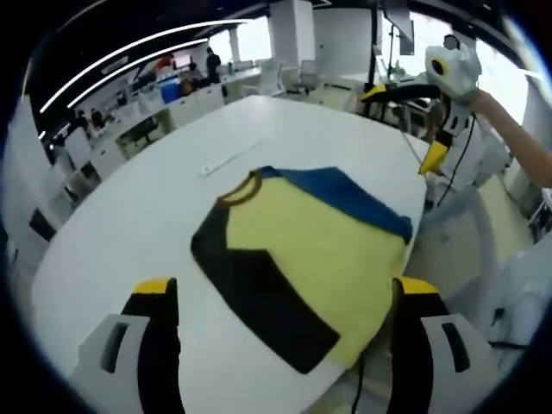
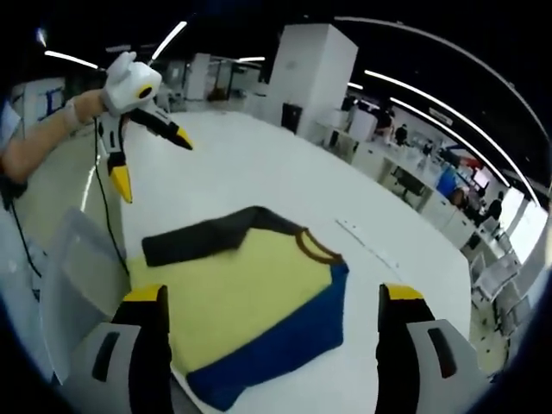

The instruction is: Fold the garment on the visible template until the final outline fits inside the template.

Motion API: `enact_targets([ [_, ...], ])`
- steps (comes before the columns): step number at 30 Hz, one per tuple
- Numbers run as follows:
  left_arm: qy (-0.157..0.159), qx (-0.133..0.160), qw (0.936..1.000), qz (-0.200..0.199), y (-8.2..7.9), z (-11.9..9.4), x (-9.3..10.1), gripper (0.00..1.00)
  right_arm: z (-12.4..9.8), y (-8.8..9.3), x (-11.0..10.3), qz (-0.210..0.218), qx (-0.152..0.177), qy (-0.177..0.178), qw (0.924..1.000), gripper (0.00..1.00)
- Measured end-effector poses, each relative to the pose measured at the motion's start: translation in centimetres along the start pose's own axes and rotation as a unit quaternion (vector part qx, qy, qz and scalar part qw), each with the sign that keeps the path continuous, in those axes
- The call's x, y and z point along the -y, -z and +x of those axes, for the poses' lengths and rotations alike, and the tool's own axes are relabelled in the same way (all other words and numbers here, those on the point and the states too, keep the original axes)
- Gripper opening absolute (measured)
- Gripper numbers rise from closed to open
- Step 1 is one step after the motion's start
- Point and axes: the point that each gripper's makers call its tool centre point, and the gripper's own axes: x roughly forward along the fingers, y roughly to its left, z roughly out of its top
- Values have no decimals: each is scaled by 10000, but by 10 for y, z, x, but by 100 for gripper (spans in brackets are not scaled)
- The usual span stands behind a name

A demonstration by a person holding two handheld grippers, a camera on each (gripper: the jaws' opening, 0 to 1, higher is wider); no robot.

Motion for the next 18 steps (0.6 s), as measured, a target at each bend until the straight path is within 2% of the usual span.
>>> enact_targets([
  [9,18,37,10000,-5,2,-8,7,100,-14,-3,-2,-106,40,79,9999,100],
  [18,-226,240,9994,57,-2,-20,4,100,-24,-4,-4,-207,86,202,9995,100],
])
